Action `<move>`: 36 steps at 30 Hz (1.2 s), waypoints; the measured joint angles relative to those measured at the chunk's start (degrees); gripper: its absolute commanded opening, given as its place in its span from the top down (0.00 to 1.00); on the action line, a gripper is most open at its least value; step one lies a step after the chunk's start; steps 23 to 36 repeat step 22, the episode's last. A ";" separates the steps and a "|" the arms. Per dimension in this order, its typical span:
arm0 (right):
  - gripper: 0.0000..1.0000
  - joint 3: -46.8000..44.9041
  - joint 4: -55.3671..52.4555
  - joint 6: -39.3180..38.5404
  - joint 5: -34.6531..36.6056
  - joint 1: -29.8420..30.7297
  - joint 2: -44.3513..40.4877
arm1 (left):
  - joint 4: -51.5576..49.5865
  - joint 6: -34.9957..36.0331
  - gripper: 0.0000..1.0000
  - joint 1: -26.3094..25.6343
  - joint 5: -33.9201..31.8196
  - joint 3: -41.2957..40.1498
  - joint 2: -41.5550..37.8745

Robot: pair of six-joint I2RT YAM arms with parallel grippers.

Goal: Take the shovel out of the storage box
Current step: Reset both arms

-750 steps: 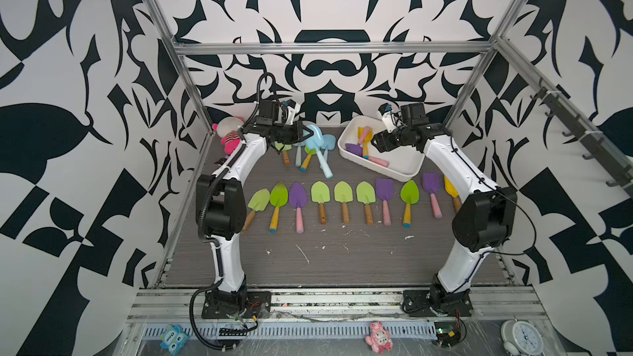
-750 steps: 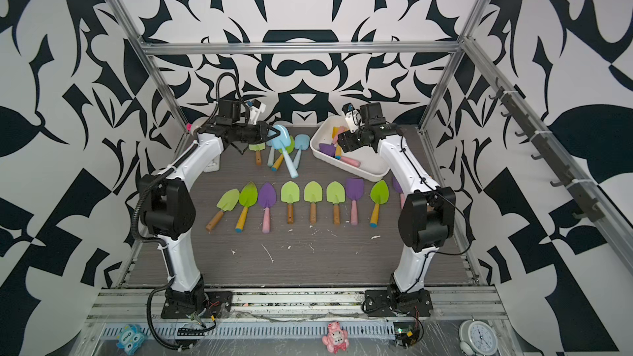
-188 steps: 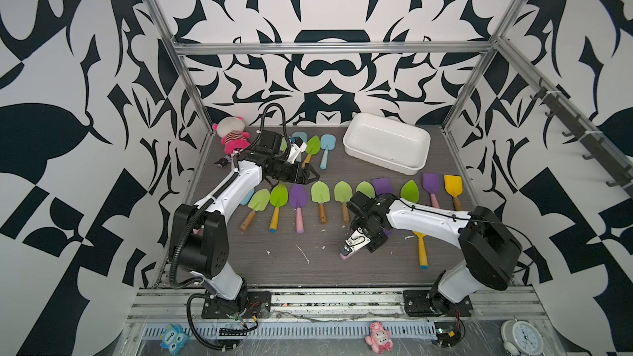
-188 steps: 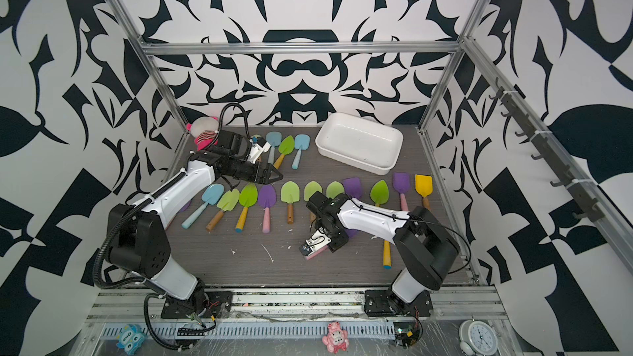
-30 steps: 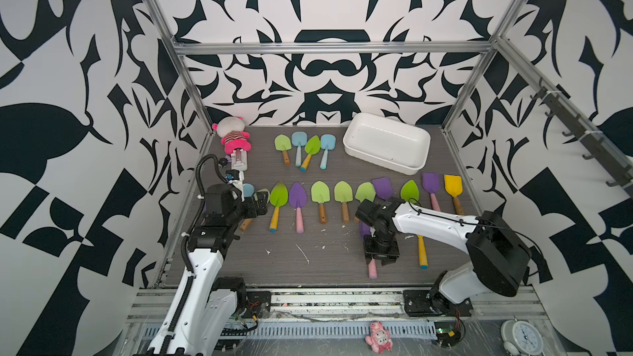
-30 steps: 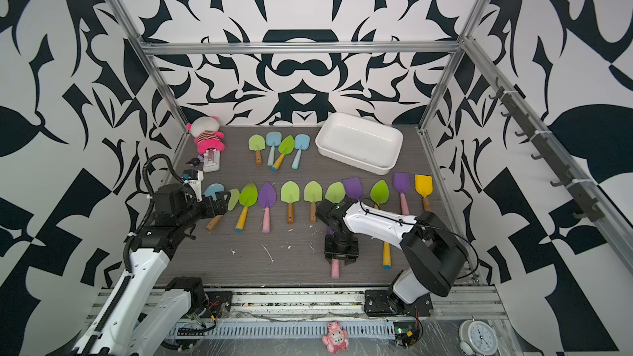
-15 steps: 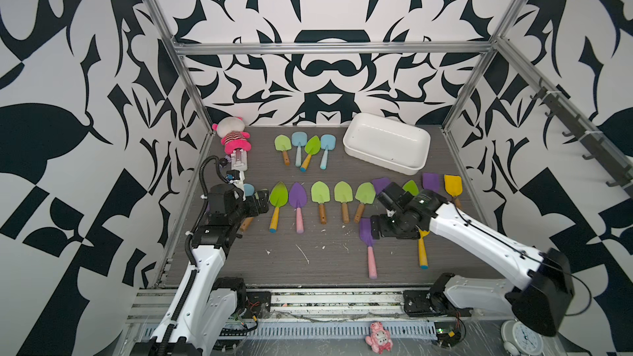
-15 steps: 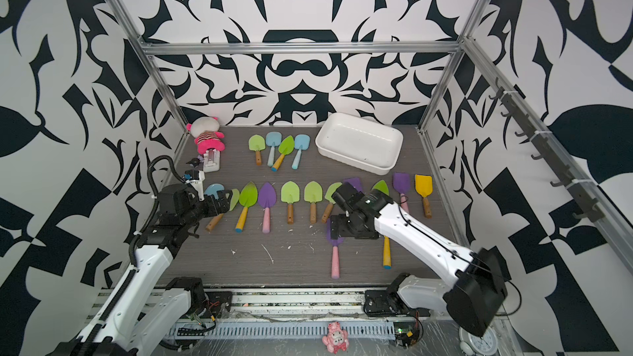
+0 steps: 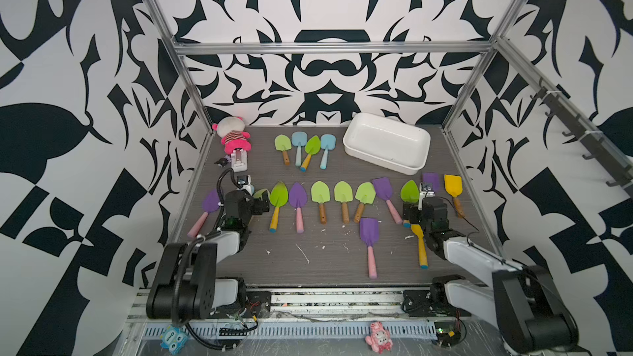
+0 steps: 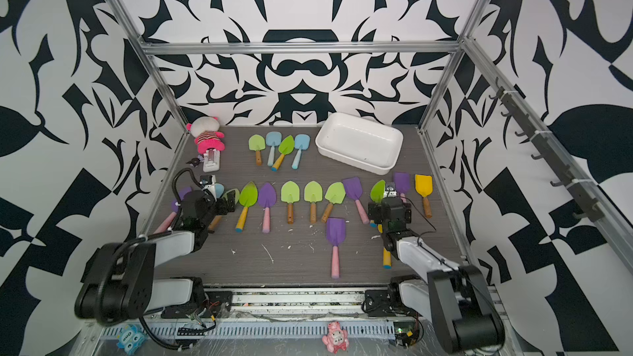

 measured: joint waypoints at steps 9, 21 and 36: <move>0.00 2.78 19.41 -2.36 -4.74 -0.50 19.19 | 12.26 3.08 0.01 0.24 2.60 0.55 8.44; 0.00 3.37 24.04 -1.09 -0.68 -0.92 19.17 | 15.02 4.00 0.01 0.39 4.13 0.61 8.41; 0.00 3.37 24.20 -1.01 -0.35 -0.92 19.17 | 14.99 4.00 0.01 0.42 4.17 0.61 8.41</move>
